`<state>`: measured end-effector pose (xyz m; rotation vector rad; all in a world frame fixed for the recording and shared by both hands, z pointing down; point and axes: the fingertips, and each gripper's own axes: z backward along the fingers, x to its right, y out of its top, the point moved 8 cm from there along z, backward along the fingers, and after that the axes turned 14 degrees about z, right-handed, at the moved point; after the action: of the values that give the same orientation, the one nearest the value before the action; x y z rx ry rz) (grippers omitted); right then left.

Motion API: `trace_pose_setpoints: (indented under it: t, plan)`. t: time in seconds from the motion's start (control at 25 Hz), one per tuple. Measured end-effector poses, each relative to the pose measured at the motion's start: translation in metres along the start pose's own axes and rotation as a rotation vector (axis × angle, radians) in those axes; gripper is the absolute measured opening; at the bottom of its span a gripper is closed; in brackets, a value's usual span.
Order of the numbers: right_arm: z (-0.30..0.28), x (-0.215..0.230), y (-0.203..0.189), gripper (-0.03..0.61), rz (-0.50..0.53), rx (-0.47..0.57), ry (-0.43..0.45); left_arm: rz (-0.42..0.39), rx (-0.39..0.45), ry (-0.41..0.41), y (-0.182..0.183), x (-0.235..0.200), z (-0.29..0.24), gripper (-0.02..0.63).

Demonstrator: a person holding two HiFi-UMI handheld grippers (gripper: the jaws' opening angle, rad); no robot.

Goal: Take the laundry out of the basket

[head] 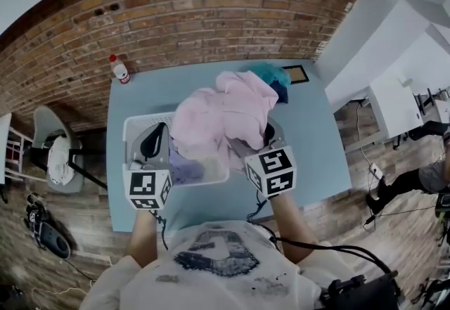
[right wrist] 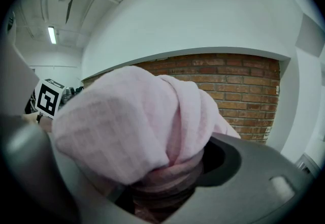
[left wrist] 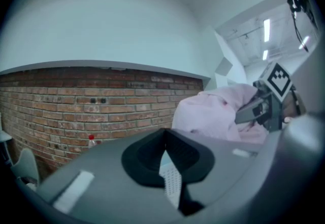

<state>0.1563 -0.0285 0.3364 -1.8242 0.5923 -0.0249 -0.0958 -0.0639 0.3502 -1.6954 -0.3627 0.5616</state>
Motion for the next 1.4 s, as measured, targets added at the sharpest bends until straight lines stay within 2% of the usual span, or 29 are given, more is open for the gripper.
trace_pose_setpoints:
  t: [0.68, 1.4]
  plan:
    - [0.04, 0.103, -0.069, 0.344, -0.027, -0.027, -0.025, 0.015, -0.033, -0.022, -0.029, 0.101, -0.072, -0.008]
    - [0.053, 0.154, -0.143, 0.345, -0.066, -0.126, -0.047, 0.037, -0.097, -0.058, -0.071, 0.16, -0.119, -0.008]
